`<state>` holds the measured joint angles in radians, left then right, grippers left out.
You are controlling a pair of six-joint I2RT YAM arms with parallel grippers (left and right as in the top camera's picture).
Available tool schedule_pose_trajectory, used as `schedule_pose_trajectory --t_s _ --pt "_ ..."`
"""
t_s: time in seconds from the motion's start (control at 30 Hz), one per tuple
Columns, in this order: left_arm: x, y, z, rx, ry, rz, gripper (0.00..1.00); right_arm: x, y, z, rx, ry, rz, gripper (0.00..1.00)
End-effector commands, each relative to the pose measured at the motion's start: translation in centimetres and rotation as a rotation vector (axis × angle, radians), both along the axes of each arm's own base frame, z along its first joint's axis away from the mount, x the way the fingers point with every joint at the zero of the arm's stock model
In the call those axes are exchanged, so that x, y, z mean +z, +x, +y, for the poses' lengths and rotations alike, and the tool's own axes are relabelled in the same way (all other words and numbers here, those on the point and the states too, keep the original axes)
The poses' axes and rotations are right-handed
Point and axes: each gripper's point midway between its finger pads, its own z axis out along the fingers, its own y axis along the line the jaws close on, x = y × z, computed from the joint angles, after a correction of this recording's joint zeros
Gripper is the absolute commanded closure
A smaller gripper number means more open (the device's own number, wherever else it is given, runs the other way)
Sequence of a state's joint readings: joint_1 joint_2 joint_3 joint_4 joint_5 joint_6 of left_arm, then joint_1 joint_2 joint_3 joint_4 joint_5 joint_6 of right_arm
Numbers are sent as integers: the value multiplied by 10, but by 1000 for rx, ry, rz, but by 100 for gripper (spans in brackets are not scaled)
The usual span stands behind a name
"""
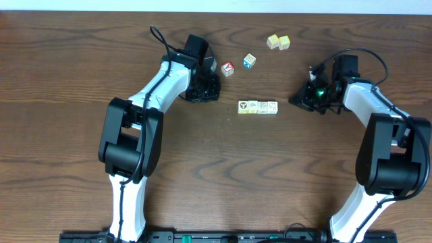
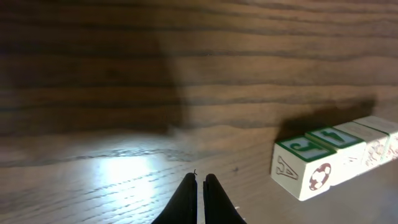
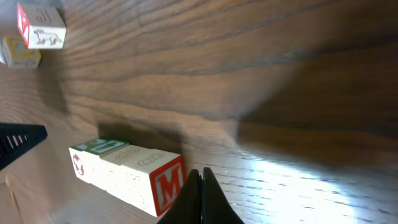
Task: Lift 4 blocks
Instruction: 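Lower both grippers to the row's ends, left at 'J', right at '8'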
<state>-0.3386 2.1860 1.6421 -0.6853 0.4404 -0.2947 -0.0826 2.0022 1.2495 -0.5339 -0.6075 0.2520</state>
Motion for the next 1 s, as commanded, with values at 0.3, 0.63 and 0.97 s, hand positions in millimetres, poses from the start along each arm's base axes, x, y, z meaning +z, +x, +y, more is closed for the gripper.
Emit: schedule_pose_trajectory --t_s 0.3,0.63,0.97 --pt "-2 -8 -15 -7 25 -2 93 -9 -13 24 81 -9 28 99" --pt "-2 -18 -30 -43 28 5 92 -13 -21 30 94 -9 57 99" --pt "-2 -22 -36 -58 28 5 92 -16 -22 29 97 -40 59 99"
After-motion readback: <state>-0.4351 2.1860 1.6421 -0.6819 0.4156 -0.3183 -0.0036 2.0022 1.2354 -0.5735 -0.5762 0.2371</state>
